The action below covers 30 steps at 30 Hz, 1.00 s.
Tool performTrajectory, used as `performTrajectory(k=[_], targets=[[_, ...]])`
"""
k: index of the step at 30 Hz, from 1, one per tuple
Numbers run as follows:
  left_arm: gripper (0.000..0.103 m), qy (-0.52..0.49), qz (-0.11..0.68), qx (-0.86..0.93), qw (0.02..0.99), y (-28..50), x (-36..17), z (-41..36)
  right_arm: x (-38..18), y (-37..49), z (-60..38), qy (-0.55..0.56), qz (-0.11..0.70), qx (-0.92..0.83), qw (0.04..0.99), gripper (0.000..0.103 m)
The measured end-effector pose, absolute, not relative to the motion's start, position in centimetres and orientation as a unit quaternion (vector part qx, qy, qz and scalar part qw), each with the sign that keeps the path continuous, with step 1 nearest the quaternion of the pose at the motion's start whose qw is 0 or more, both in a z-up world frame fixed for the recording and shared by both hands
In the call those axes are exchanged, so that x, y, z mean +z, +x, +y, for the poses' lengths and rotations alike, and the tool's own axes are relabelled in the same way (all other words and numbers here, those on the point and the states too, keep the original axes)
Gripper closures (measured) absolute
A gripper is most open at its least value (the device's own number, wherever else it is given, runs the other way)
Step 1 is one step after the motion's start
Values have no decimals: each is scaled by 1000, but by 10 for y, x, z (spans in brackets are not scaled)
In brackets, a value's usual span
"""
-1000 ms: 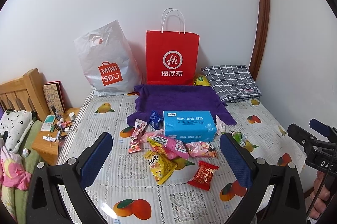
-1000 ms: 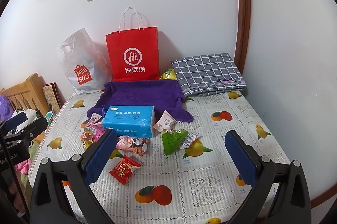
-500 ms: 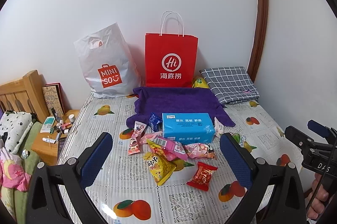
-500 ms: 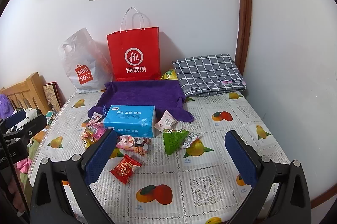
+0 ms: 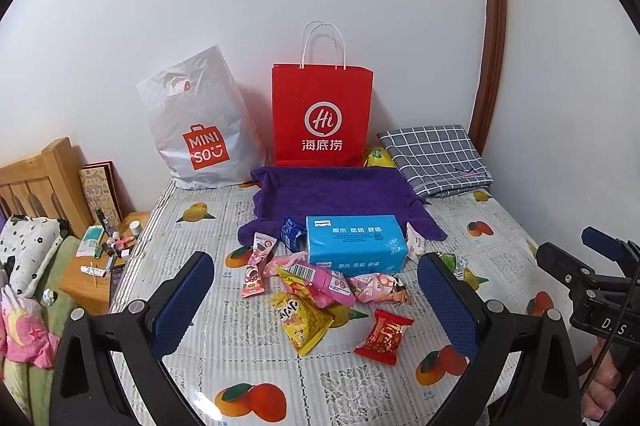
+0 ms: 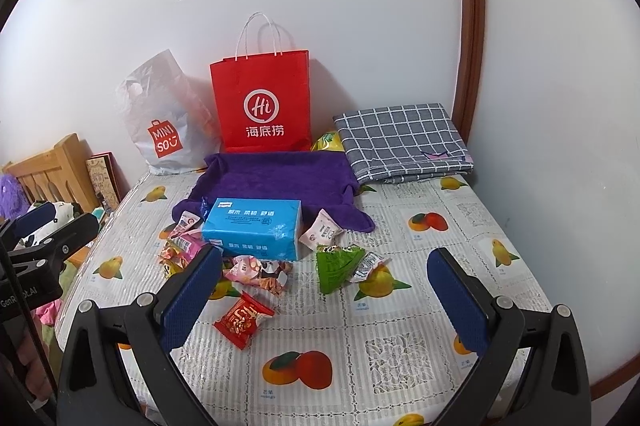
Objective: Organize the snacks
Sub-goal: 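Grasp the yellow chip bag with the left gripper while the right grasps the white-red packet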
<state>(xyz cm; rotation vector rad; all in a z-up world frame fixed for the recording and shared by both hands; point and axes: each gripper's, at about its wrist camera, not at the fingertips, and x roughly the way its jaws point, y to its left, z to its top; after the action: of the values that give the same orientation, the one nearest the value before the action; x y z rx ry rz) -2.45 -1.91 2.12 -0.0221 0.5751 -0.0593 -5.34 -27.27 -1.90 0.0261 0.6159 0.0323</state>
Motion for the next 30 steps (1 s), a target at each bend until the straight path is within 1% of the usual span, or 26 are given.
performTrajectory(k=[8,15,25,30], targets=[[0,-8,300,-34,953,-5,2,-20,-39,-35,-273,13,325,19,946,2],[1,-17,335,-15,942,21,-27,-9,-67,-9,-279,-1,355,-15,935,2],[1,-41,386,17,921,60,-70,16,-124,28,-309,-1,410,-42,911,2],[3,-44,399,23,916,75,-87,24,-152,47,-330,39,435,-35,899,8]])
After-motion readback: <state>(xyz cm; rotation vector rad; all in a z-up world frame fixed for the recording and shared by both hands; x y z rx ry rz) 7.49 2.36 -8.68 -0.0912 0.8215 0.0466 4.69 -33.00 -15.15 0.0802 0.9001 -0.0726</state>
